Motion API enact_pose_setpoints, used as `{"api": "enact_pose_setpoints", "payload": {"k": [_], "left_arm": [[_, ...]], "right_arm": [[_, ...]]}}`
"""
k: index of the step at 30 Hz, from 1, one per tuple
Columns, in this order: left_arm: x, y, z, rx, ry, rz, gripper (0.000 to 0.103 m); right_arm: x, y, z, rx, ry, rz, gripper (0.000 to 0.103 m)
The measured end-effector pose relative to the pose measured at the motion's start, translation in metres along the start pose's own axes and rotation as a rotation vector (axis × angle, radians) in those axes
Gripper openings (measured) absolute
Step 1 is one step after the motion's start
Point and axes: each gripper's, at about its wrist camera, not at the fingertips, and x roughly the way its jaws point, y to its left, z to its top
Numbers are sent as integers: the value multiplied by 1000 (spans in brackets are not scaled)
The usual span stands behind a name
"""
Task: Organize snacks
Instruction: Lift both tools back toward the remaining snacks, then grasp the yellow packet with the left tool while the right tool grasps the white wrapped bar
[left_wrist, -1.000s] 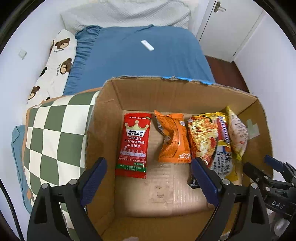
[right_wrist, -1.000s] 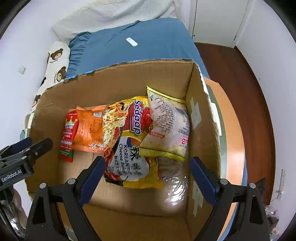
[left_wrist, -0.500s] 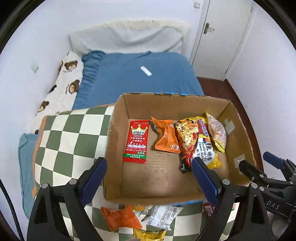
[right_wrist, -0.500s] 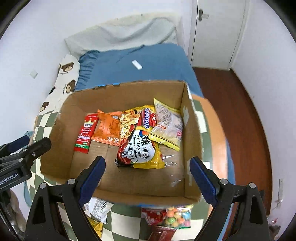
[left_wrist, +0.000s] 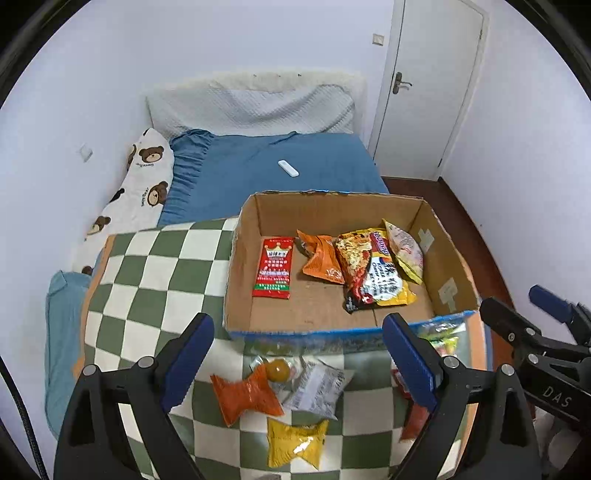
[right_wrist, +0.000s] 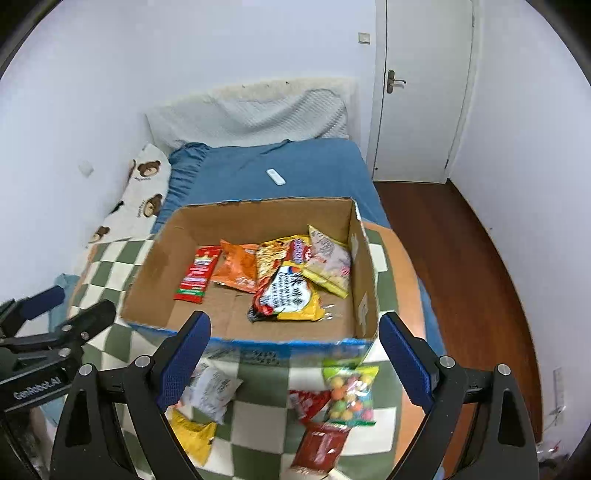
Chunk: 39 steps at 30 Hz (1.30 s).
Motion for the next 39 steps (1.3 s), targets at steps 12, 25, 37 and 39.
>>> {"api": "enact_pose_setpoints", "payload": {"k": [12, 25, 37, 39], "left_arm": [[43, 0, -106, 192, 201, 85, 93], [131, -61, -201, 945, 374, 157, 93], [172, -23, -176, 426, 597, 73, 55], [176, 1, -172, 264, 636, 56, 55]], "right_arm": [[34, -55, -126, 346, 282, 169, 93], [97, -93, -261, 526, 559, 54, 85], [112, -49, -279, 235, 530, -24, 64], [112, -30, -280, 129, 529, -29, 64]]}}
